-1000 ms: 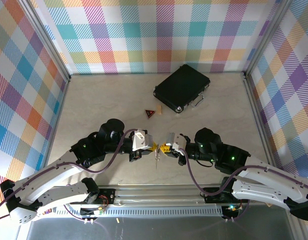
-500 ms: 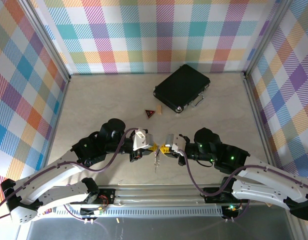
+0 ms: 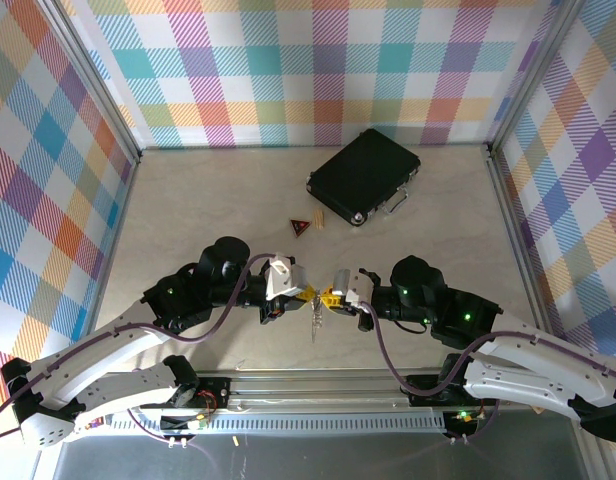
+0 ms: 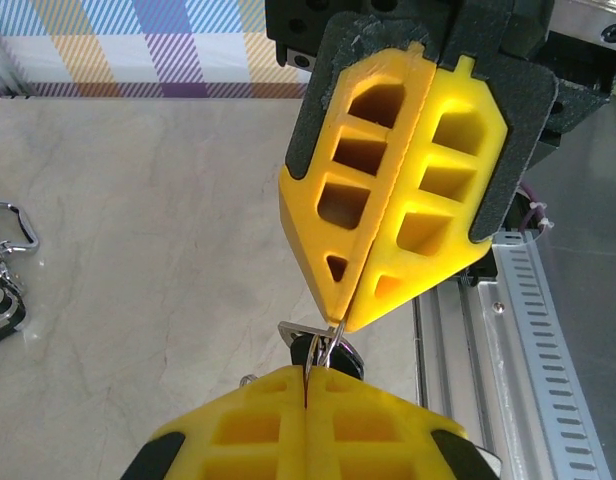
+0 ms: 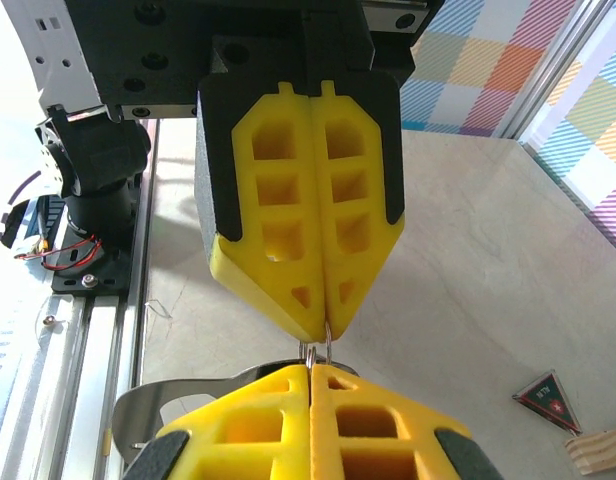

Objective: Put the keys on the keyring

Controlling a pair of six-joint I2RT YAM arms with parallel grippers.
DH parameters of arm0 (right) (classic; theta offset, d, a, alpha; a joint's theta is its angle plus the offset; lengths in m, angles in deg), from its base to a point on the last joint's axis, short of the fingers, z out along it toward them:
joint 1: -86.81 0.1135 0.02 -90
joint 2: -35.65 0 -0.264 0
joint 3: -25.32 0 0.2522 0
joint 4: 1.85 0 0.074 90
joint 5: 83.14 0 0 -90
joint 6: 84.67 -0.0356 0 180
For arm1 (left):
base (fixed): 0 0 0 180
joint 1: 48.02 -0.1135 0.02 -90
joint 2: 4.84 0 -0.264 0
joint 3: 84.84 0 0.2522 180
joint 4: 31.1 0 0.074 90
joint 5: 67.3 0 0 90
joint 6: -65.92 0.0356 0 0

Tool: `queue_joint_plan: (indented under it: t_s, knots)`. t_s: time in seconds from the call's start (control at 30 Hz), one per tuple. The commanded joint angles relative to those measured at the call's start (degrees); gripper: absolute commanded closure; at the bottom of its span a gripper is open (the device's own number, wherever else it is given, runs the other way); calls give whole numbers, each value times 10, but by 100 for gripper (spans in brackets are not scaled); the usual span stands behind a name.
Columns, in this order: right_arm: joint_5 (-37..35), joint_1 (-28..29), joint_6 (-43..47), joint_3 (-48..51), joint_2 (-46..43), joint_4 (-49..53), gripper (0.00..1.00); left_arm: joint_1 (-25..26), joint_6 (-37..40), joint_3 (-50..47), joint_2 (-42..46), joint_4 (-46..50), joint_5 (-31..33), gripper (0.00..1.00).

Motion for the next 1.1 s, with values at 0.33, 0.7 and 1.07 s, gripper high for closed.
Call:
queue_joint_plan:
  t_s: [0.33, 0.7, 1.07]
  knots:
    - [25, 6, 24, 13, -6, -32, 100, -3, -30, -2, 30, -71, -22, 100]
    - [27, 6, 21, 21, -20, -43, 90, -5, -35, -12, 38, -87, -18, 100]
    - [8, 6, -37, -6, -46, -28, 62, -5, -82, -82, 80, -227, -21, 100]
